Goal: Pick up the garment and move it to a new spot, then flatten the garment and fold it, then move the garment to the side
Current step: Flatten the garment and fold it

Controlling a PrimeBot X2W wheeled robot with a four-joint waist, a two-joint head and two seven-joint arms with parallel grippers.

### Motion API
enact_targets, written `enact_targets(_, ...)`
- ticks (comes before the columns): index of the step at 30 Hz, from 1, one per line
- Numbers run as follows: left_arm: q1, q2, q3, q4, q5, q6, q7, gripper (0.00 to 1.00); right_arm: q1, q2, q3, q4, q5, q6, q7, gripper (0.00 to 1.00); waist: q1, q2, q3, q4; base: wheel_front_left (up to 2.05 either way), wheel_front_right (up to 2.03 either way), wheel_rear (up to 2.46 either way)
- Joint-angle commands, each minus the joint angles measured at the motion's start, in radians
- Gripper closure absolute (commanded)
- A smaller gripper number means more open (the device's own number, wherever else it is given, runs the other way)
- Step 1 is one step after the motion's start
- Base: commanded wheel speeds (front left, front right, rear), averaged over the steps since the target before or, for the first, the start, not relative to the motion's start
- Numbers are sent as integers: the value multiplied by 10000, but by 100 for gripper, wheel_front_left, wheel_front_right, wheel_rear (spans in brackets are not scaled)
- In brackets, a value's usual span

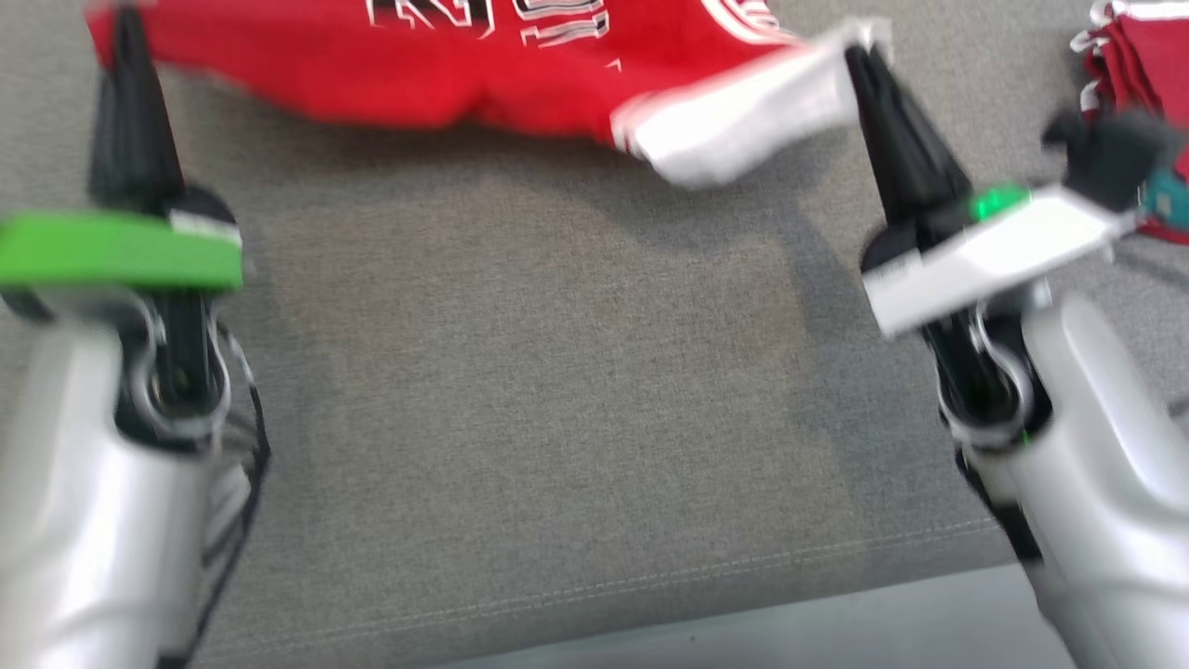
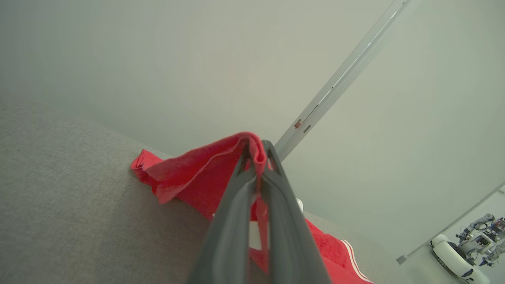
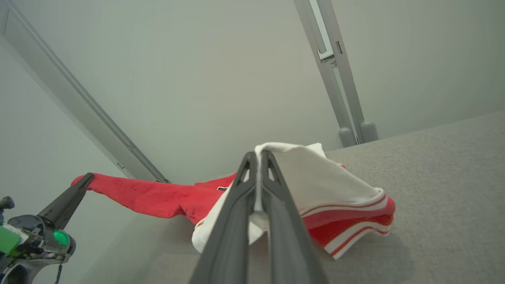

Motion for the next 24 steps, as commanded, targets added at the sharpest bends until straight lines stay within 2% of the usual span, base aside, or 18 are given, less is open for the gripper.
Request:
enact_targets(1, 479, -25, 130, -224, -37, 138, -46, 100, 469, -78, -147, -237, 10, 1, 40, 100, 1, 0, -695, 434, 0, 0, 0)
enact_targets(6, 3235, -282, 334, -1586, -267, 700, -76, 100, 3286, 256, -947, -1733, 121, 2, 422, 100, 1, 0, -1318, 627, 0, 0, 0)
enact_targets(11, 5092, -688, 771, -1987, -384, 1101, -82, 100, 5114, 871, -1480, -2477, -40, 2, 808, 100, 1, 0, -1885, 626, 0, 0, 0)
enact_targets(15, 6123, -1107, 1090, -2056, -209, 1160, -91, 100, 6200, 1212, -1779, -2696, -213, 2, 1178, 100, 1, 0, -2272, 641, 0, 0, 0)
enact_targets(18, 6823, -1443, 1379, -2039, 103, 1029, -88, 100, 6847, 1382, -2000, -2714, -387, 2, 1369, 100, 1, 0, -2579, 649, 0, 0, 0)
enact_targets(24, 7828, -1642, 1655, -1872, 1153, 739, -87, 100, 7841, 1612, -2147, -2863, -426, 2, 1758, 100, 1, 0, -3200, 624, 0, 0, 0)
